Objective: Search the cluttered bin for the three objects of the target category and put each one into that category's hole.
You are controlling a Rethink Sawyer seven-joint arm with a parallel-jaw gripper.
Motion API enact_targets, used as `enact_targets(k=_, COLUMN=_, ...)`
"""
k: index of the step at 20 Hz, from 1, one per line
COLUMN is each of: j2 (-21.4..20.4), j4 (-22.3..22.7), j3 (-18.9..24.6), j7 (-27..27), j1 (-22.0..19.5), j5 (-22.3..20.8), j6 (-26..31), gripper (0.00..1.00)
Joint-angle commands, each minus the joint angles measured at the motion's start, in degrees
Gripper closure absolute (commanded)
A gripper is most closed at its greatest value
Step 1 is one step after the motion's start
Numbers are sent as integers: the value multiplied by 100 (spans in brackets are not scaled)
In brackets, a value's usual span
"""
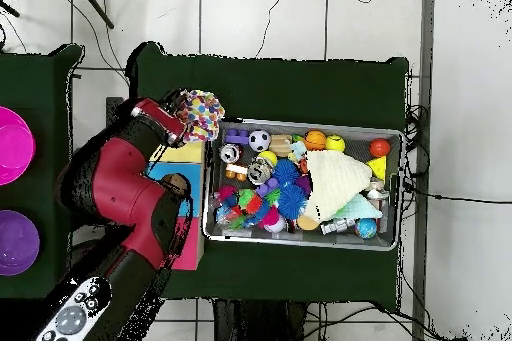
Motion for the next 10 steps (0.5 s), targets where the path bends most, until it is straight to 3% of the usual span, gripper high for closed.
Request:
enact_targets(k=1, j2=-483, j4=861, j3=1513, j7=898, j1=-481, j5=-628, j6=-155, gripper=100)
enact_targets(k=10, j2=-571, j4=1018, j3=1846, j7=1082, j1=-688, j5=-954, j6=-356, gripper=100)
